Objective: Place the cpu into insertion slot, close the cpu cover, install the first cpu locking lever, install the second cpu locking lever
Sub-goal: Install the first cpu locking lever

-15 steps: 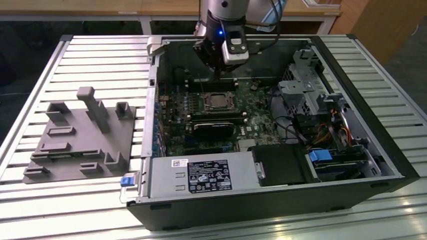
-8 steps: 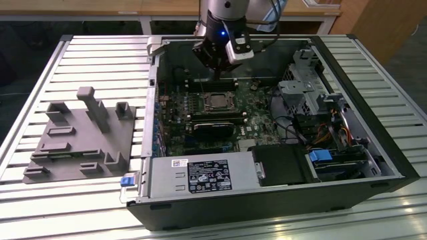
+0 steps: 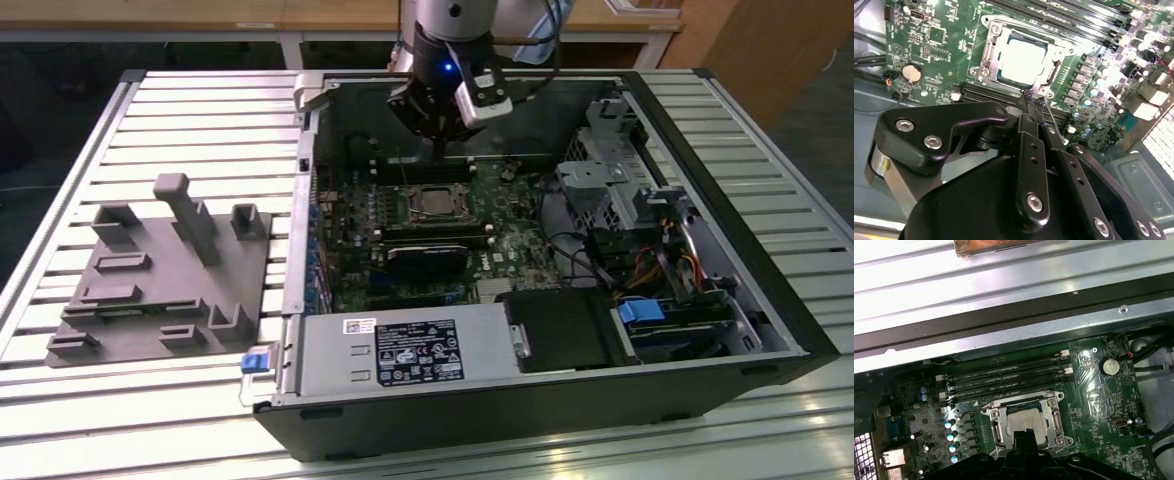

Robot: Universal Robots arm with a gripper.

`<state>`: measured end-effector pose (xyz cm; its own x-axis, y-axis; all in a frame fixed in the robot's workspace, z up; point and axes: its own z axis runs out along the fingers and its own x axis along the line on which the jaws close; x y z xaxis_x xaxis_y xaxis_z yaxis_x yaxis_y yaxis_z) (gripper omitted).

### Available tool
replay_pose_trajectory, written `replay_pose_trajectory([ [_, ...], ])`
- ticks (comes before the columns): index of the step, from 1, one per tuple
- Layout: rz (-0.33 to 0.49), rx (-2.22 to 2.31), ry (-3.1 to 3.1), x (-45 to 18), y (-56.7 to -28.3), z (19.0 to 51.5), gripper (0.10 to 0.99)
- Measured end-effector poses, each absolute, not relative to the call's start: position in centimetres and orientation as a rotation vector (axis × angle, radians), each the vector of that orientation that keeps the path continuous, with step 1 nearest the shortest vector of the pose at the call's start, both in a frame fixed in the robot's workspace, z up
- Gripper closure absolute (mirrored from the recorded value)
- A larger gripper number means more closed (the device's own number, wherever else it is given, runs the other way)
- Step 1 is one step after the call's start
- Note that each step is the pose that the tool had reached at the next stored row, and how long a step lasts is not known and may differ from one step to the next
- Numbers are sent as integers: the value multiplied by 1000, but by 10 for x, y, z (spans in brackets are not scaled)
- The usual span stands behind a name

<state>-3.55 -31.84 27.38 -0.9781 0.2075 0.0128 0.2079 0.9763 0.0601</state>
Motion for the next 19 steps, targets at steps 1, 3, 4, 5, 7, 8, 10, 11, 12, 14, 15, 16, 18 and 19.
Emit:
replay_pose_trajectory([
  [1, -97, -308, -3119, -36, -318, 274, 980],
  [3, -100, -261, -3123, -36, -318, 273, 980],
  [4, -100, -236, -3125, -36, -318, 273, 980],
  [5, -100, -211, -3127, -36, -318, 273, 980],
  [7, -101, -162, -3129, -36, -318, 273, 980],
  [8, -101, -142, -3130, -36, -318, 273, 980],
  [10, -101, -112, -3132, -36, -318, 273, 980],
  [11, -102, -100, -3133, -36, -318, 273, 980],
  [12, -102, -94, -3134, -36, -318, 272, 980],
  [14, -103, -92, -3137, -39, -318, 272, 980],
  [15, -104, -91, -3138, -41, -318, 272, 980],
  [16, -105, -91, -3140, -43, -318, 272, 980],
  [18, -105, -91, -3144, -49, -318, 271, 980],
  [19, -105, -91, -3148, -51, -318, 271, 980],
])
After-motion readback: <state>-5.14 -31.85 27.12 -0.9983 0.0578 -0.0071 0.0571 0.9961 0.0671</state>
